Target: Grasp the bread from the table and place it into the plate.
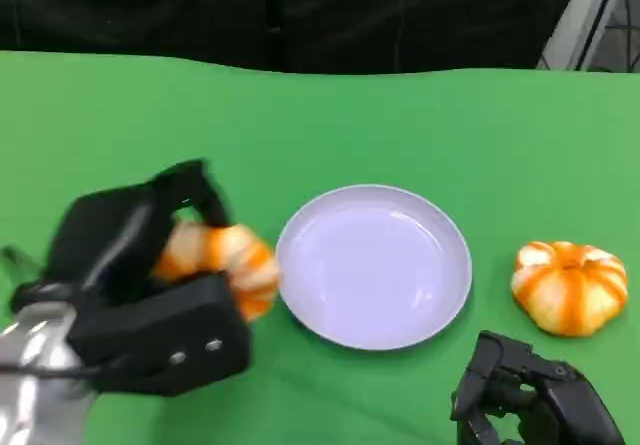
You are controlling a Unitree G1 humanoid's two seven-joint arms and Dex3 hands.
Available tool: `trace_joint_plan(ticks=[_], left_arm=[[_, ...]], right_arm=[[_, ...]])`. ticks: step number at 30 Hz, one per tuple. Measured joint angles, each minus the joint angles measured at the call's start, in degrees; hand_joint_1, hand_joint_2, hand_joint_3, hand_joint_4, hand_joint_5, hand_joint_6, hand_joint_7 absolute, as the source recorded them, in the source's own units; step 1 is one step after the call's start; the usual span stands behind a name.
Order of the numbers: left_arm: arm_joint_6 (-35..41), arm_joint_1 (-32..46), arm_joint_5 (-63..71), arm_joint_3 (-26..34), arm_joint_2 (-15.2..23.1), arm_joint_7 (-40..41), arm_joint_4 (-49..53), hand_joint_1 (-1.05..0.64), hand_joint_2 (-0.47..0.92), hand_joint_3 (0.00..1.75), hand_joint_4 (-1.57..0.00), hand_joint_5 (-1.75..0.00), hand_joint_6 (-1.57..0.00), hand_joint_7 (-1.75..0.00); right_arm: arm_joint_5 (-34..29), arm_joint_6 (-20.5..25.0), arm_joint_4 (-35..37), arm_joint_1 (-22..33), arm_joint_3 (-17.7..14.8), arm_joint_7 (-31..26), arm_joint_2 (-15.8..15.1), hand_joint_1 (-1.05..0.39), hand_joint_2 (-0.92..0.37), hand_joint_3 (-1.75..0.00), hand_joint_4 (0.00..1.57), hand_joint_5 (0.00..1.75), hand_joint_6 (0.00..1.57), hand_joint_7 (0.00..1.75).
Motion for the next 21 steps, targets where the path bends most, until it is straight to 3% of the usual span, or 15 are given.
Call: trace_joint_plan(ticks=[16,21], left_arm=[[2.10,-3.93,0.97,-3.00,-2.79,-1.52,0.85,-0.04,0.60,0.85,-0.79,-1.75,-0.60,-1.74],[1.98,-9.31,1.44,-5.66,-7.01,-1.08,5.20,-0.03,0.59,0.84,-0.79,-1.75,-0.59,-1.75]], right_arm=[[0.11,2.23,-2.35,1.38,0.11,-1.16,-0.23,-0.15,-0.64,-1.05,0.77,1.75,0.71,1.53],[0.05,1.99,-2.33,1.25,0.30,-1.14,-0.27,-0.15,-0.64,-1.06,0.77,1.75,0.71,1.53]])
